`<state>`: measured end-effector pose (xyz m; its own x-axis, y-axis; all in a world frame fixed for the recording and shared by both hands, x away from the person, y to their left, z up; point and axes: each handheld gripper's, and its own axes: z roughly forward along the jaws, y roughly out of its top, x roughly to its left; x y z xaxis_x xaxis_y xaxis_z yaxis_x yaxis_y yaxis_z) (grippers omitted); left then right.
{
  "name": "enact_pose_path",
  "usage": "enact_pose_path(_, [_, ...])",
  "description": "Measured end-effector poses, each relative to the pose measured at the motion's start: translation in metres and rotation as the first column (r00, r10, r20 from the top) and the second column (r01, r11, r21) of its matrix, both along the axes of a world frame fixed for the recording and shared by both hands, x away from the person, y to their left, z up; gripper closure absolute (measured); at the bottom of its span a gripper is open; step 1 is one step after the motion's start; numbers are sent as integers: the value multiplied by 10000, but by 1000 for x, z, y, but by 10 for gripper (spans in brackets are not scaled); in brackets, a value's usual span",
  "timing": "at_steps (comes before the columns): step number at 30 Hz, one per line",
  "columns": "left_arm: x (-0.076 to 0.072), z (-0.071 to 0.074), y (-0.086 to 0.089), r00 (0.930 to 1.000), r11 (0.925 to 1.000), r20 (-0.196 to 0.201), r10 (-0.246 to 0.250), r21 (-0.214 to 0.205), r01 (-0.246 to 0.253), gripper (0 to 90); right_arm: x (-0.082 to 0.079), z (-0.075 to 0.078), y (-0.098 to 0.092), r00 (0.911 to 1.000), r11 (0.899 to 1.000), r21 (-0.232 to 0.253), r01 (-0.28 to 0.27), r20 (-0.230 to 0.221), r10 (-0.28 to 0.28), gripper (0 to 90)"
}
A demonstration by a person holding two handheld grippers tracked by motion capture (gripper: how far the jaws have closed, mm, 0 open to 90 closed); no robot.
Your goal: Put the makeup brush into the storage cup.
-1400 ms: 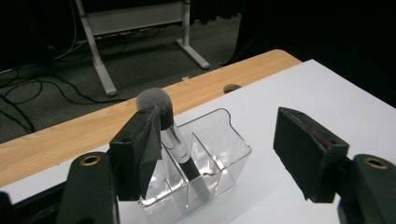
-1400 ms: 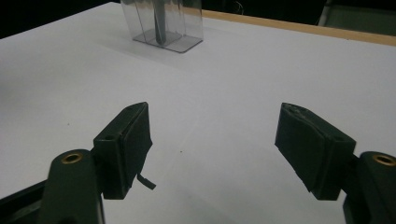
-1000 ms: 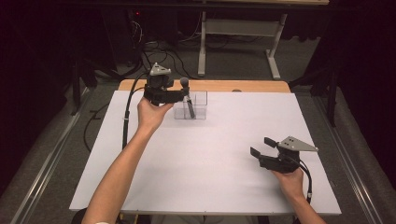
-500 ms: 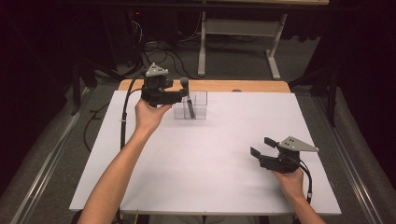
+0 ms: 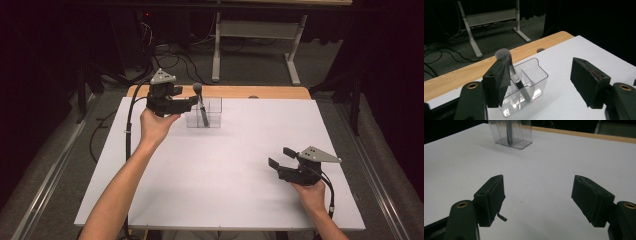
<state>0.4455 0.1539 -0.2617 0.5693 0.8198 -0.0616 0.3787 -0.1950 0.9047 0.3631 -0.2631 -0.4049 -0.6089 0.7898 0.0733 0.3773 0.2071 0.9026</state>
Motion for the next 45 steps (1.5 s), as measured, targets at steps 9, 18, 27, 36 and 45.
enact_pose_path(9, [-7, 2, 5, 9999, 9999, 84, -80, -65, 80, 327, 0, 0, 1, 10000, 10000, 31, -12, 49, 12, 282])
enact_pose_path(18, [-19, 2, 11, 9996, 9999, 291, -73, -67, 75, 326, -1, 1, 0, 10000, 10000, 60, 6, 35, -6, 282])
enact_pose_path(27, [-27, 4, 18, 9990, 9999, 436, -91, -121, 96, 324, 0, 0, 0, 10000, 10000, 39, 36, 21, -36, 282])
enact_pose_path(36, [-33, 4, 25, 9987, 9994, 512, -74, -337, 91, 323, 0, 1, -1, 10000, 9999, 119, 56, 4, -56, 282])
enact_pose_path(45, [-43, 4, 29, 9983, 9992, 568, -165, -361, 185, 321, 1, 0, -2, 9999, 9998, 159, 76, -86, -74, 282])
